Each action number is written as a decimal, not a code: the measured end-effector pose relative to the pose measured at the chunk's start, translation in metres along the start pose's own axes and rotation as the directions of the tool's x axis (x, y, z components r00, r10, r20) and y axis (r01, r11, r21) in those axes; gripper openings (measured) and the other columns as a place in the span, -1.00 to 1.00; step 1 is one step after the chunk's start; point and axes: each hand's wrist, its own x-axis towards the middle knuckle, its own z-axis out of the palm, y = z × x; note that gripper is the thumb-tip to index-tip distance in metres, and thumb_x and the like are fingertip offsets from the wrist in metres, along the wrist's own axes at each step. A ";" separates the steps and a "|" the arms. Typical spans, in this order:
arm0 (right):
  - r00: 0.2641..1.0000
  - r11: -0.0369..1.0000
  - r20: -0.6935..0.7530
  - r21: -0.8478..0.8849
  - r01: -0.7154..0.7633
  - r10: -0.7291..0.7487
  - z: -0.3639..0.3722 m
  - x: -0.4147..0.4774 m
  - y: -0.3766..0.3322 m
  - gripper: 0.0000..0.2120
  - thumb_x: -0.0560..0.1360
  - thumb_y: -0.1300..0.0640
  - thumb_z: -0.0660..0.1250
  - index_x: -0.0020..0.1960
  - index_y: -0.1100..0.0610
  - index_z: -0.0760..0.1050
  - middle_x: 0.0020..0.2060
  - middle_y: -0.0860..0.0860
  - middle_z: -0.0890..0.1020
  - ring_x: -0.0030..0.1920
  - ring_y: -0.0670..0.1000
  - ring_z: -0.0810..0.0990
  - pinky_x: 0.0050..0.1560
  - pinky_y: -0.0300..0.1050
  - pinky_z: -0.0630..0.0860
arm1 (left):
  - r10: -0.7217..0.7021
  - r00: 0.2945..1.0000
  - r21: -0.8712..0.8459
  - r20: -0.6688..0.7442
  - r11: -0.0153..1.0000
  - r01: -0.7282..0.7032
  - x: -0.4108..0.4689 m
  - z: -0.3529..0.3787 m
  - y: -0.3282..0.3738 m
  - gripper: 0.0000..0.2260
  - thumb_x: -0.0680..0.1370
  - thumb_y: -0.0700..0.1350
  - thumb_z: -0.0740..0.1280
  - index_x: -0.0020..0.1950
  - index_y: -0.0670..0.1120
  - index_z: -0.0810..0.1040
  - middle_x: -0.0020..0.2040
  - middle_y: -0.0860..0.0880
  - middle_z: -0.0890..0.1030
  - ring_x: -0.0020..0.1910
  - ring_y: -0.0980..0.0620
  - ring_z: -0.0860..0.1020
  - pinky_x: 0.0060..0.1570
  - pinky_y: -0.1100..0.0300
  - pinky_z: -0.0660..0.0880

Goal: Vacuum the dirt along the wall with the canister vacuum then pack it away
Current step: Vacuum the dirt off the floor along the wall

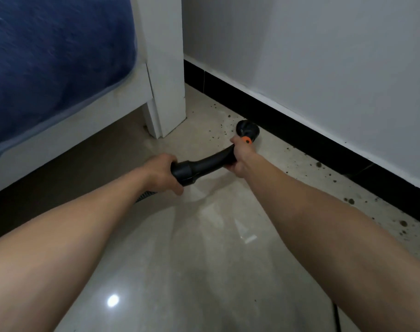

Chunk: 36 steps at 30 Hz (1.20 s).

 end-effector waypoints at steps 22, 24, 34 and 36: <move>1.000 0.993 0.002 0.118 -0.018 0.017 -0.033 0.005 0.022 -0.67 0.57 0.12 0.29 0.27 0.20 0.33 -0.10 0.16 0.56 -0.13 0.20 0.66 -0.37 0.01 0.58 | 0.010 0.996 0.261 0.087 0.965 -0.032 0.003 0.030 0.011 -0.61 0.27 -0.03 0.55 0.02 0.05 0.50 -0.04 0.00 0.60 -0.09 -0.03 0.59 -0.07 0.09 0.57; 0.999 0.982 -0.005 0.183 -0.034 0.036 -0.033 -0.017 0.045 -0.73 0.57 0.13 0.29 0.21 0.20 0.34 -0.11 0.18 0.58 -0.20 0.19 0.67 -0.32 0.04 0.61 | -0.021 0.991 0.337 0.132 0.941 -0.025 -0.012 0.023 0.003 -0.63 0.25 -0.07 0.56 -0.01 0.05 0.51 -0.04 0.00 0.61 -0.09 -0.03 0.60 -0.07 0.11 0.57; 0.991 0.953 0.028 0.272 -0.134 0.131 0.015 -0.110 0.134 -0.83 0.56 0.10 0.33 -0.10 0.17 0.40 -0.15 0.11 0.57 -0.19 0.08 0.57 -0.18 0.06 0.61 | -0.277 0.930 0.560 0.242 0.823 0.100 -0.085 -0.007 -0.065 -0.60 0.24 -0.17 0.53 0.04 0.05 0.58 -0.04 0.02 0.64 -0.06 0.01 0.61 0.00 0.08 0.60; 0.986 0.958 0.108 0.244 -0.150 0.127 0.022 -0.112 0.130 -0.79 0.56 0.06 0.36 0.02 0.16 0.40 -0.13 0.09 0.55 -0.17 0.08 0.56 -0.23 0.04 0.61 | -0.322 0.913 0.555 0.252 0.820 0.136 -0.091 -0.015 -0.070 -0.58 0.26 -0.15 0.53 0.08 0.04 0.57 0.00 0.01 0.62 -0.02 0.00 0.60 0.03 0.08 0.58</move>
